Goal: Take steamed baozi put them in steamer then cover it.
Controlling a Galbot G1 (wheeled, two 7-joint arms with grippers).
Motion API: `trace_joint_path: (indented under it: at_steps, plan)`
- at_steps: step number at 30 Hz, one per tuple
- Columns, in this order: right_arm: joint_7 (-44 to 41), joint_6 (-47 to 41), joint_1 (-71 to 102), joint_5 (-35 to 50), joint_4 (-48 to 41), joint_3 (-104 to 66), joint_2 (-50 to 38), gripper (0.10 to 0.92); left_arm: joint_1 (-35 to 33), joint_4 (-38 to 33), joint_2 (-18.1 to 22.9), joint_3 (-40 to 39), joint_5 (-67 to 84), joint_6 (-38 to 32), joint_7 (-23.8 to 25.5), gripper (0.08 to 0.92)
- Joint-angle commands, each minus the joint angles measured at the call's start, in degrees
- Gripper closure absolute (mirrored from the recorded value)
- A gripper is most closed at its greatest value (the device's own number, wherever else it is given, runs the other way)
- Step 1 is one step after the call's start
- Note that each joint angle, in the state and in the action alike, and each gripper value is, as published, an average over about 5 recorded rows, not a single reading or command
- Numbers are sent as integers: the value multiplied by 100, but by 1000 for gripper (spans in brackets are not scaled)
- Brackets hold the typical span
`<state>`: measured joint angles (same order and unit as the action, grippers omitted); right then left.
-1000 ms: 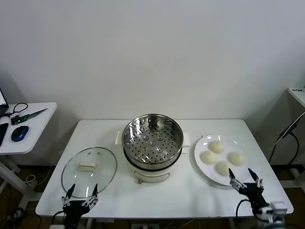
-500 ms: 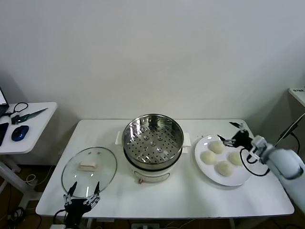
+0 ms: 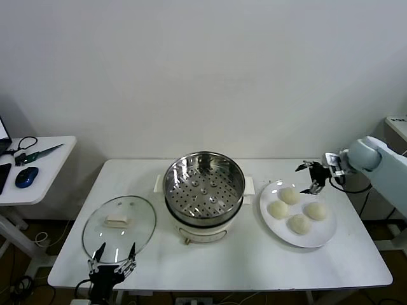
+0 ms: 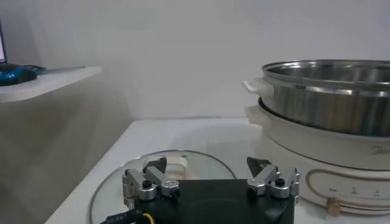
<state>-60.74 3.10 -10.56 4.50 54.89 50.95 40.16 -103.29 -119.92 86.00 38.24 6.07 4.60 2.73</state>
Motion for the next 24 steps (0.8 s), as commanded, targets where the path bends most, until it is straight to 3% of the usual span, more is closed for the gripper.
trace_joint_path:
  at_steps: [1,18,24]
  plan:
    - [-487,-149,-689,-97,-1161,1285,944,203,15,46,6,-1,-6,15,7,177]
    - [85,-124,609,-1163,-2602,-99,1970,203,24,158,57,-1,-77,11,8,177]
    - [157,-122,620,-1183,-2750,-305,2115,222,-5,149,75,-11,-100,-8,-2,177]
